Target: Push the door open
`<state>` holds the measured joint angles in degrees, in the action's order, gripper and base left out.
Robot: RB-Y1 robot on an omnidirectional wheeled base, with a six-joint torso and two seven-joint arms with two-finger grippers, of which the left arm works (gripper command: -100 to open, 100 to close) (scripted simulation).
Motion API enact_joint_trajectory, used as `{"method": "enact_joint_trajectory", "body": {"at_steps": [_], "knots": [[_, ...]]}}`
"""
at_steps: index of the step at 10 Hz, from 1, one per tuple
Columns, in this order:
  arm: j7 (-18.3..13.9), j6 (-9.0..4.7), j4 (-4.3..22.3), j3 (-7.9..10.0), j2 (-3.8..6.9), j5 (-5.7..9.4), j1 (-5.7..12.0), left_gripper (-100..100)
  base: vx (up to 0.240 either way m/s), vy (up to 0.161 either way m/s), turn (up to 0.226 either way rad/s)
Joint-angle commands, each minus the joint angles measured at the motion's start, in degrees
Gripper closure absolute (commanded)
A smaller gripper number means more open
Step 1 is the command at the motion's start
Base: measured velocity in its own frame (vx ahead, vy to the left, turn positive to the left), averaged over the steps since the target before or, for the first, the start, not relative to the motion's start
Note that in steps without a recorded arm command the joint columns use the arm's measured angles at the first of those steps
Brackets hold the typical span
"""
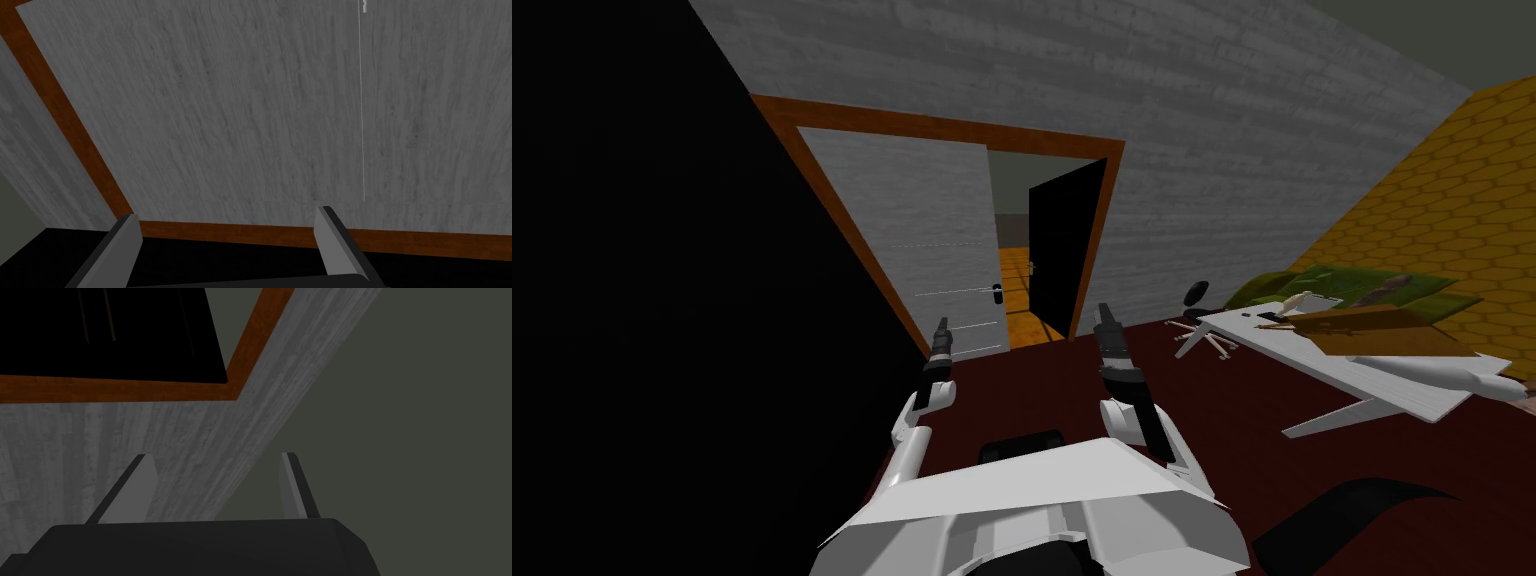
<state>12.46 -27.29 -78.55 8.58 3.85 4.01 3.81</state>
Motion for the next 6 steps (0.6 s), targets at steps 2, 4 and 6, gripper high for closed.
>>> {"method": "enact_joint_trajectory", "body": {"at_steps": [2, 4, 6], "knots": [[0.7, -0.08, 3.7, 0.92, -0.06, 0.62, 2.37, -100, 0.058, 0.004, -0.030], [1.4, -0.43, 7.4, 1.93, -0.16, 1.37, 4.76, -100, 0.084, 0.006, -0.070], [1.7, -0.60, 9.5, 2.42, -0.26, 1.74, 5.93, -100, 0.065, 0.005, -0.022]]}}
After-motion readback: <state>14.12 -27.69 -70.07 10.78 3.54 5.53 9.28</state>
